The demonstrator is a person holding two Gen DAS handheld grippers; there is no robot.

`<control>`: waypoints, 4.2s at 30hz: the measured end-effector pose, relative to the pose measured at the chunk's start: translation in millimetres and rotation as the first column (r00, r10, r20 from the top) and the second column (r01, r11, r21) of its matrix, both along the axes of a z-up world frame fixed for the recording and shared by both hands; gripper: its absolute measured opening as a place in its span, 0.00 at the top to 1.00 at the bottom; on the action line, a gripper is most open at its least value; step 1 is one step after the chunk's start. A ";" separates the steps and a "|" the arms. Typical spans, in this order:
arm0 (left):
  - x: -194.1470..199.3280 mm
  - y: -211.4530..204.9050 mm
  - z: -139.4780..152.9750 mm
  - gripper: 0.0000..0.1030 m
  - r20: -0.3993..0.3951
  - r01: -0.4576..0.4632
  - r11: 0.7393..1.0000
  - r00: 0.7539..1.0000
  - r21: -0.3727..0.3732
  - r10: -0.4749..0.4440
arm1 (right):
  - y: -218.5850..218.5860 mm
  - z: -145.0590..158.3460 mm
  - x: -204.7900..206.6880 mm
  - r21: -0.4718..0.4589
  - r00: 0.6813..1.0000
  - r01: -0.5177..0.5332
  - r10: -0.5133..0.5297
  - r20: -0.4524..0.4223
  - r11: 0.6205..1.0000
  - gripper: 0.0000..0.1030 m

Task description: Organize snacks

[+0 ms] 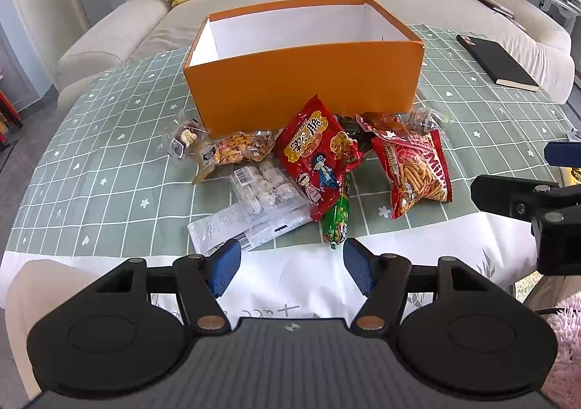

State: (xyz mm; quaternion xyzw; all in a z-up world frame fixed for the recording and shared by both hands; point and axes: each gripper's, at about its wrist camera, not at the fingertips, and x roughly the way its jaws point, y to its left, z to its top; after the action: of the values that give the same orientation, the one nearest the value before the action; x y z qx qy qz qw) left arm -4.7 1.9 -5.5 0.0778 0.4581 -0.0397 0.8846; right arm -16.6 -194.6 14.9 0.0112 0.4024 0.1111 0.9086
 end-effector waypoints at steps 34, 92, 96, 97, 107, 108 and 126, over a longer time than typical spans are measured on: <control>7.6 0.9 2.0 0.39 -0.023 0.064 0.995 0.998 -0.082 -0.066 | -5.4 -9.0 8.1 -0.001 1.000 0.017 -0.017 -0.004 1.000 0.03; 110.6 32.3 -66.8 0.36 -0.103 -0.202 0.972 0.976 -0.118 0.191 | 5.5 -93.8 99.2 0.065 0.972 0.031 -0.015 -0.234 0.997 0.43; 101.2 34.5 -58.1 0.36 -0.089 -0.198 0.971 0.978 -0.133 0.187 | 4.7 -88.6 93.8 0.073 0.969 0.021 -0.002 -0.248 0.997 0.45; 99.0 35.0 -55.6 0.36 -0.086 -0.196 0.971 0.979 -0.138 0.186 | 4.4 -87.1 92.2 0.074 0.969 0.018 0.001 -0.247 0.997 0.46; 70.6 33.8 -30.4 0.37 -0.041 -0.162 0.973 0.987 -0.164 0.157 | 7.6 -66.2 72.2 0.087 0.975 -0.031 0.049 -0.216 0.996 0.47; 67.7 33.6 -27.8 0.37 -0.031 -0.156 0.974 0.988 -0.167 0.152 | 7.2 -63.5 70.1 0.091 0.977 -0.034 0.052 -0.209 0.995 0.47; 47.8 28.7 27.8 0.37 0.126 -0.033 0.980 0.990 -0.195 0.058 | -2.9 -13.2 64.5 0.182 0.993 -0.061 0.079 -0.092 0.981 0.48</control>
State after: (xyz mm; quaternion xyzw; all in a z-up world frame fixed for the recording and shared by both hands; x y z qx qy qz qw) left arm 43.0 30.7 22.3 -0.0163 0.3947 -0.0585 0.9168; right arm 47.9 -197.5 1.8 0.0839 0.4353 0.1781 0.8785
